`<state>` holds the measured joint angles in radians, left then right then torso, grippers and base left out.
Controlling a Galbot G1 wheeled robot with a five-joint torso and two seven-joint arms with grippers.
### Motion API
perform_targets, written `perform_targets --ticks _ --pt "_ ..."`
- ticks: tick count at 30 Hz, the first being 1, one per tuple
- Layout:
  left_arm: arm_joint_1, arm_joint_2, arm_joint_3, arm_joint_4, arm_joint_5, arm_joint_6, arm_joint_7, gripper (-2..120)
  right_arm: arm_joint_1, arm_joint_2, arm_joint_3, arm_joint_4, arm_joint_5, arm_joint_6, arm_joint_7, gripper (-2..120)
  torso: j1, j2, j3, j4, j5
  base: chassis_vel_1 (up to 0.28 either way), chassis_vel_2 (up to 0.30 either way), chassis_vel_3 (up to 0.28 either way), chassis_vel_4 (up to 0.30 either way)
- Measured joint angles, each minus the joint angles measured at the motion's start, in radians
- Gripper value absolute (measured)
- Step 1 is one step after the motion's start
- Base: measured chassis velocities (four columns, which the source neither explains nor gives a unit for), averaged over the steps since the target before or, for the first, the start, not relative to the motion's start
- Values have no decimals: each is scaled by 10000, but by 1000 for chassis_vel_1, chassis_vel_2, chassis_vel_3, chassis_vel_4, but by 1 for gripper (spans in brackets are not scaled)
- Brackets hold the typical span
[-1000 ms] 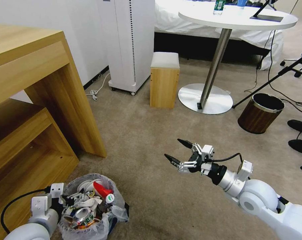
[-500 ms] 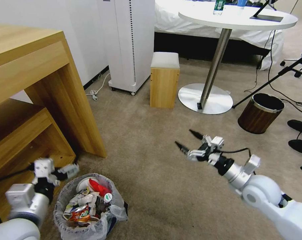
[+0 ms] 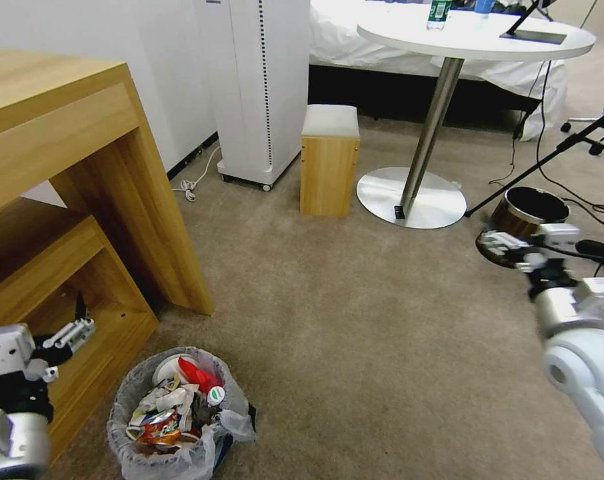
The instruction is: Pick up the trash bin and place the garbage on the floor into it.
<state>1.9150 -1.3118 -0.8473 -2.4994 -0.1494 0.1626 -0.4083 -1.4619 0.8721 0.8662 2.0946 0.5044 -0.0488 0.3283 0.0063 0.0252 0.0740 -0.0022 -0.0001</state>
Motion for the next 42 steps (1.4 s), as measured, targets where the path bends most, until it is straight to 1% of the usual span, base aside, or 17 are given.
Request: perform_targets --ticks 1,2,3,5,6,9,10,13,14,18,19,22,24,28,30,35,42 --pt "3 -247 188 0 211 -70 76 100 -422 284 389 68 -255 147 55 100 1 0 1 -4 4 0 0 0 0" --pt "3 -247 188 0 211 -70 76 100 -422 284 389 68 -255 147 55 100 1 0 1 -4 4 0 0 0 0" --pt "-28 -398 266 0 222 -103 103 100 -784 571 673 185 -439 314 178 100 0 1 1 0 10 0 0 0 0" --pt "-137 -456 295 0 202 -226 128 100 -1465 1313 1189 469 -1013 881 187 100 0 1 0 -2 0 0 0 0 0" --pt "-137 -456 295 0 202 -226 128 100 -1465 1313 1189 469 -1013 881 187 100 0 1 0 -2 0 0 0 0 0" --pt "-100 -635 488 -2 128 -289 150 100 -2126 2670 1547 820 -2201 1299 -69 100 0 0 0 -3 3 0 0 0 0" --pt "-100 -635 488 -2 128 -289 150 100 -2126 2670 1547 820 -2201 1299 -69 100 0 0 0 -3 3 0 0 0 0" --pt "-73 -1002 822 -3 544 -587 199 100 -2526 4190 1427 1293 -2662 1431 -290 100 0 0 0 -3 1 0 0 0 0" --pt "-73 -1002 822 -3 544 -587 199 100 -2526 4190 1427 1293 -2662 1431 -290 100 0 0 0 -3 1 0 0 0 0" --pt "-234 -1434 1257 444 1398 -1683 264 100 -2513 5292 618 1486 -3133 2393 -1023 100 0 0 2 1 -1 0 0 0 0" --pt "-234 -1434 1257 444 1398 -1683 264 100 -2513 5292 618 1486 -3133 2393 -1023 100 0 0 2 1 -1 0 0 0 0" --pt "-491 -1549 1461 830 1737 -2207 403 100 -2404 5765 126 1557 -3570 2986 -1596 100 0 1 2 1 -1 0 0 0 0" --pt "-559 -1541 1559 927 1782 -2286 430 100 -2361 5906 -34 1507 -3660 3149 -1706 100 1 0 2 1 -2 0 0 0 0" --pt "-708 -1433 1695 1066 1814 -2292 495 100 -2260 6133 -140 1100 -4020 3622 -1972 100 1 -1 2 1 0 0 0 0 0" --pt "-791 -1323 1694 1172 1744 -2291 502 100 -2190 6207 -156 583 -4140 4113 -2084 100 2 -1 2 1 1 0 0 0 0" --pt "-879 -1275 1935 1051 1563 -2161 463 100 -2149 6349 -195 -77 -4281 4808 -2241 100 2 -1 2 0 2 0 0 0 0" --pt "-894 -1239 2176 1045 1497 -2137 370 100 -2087 6510 -351 -352 -4467 5151 -2331 100 2 -1 2 1 1 0 0 0 0"
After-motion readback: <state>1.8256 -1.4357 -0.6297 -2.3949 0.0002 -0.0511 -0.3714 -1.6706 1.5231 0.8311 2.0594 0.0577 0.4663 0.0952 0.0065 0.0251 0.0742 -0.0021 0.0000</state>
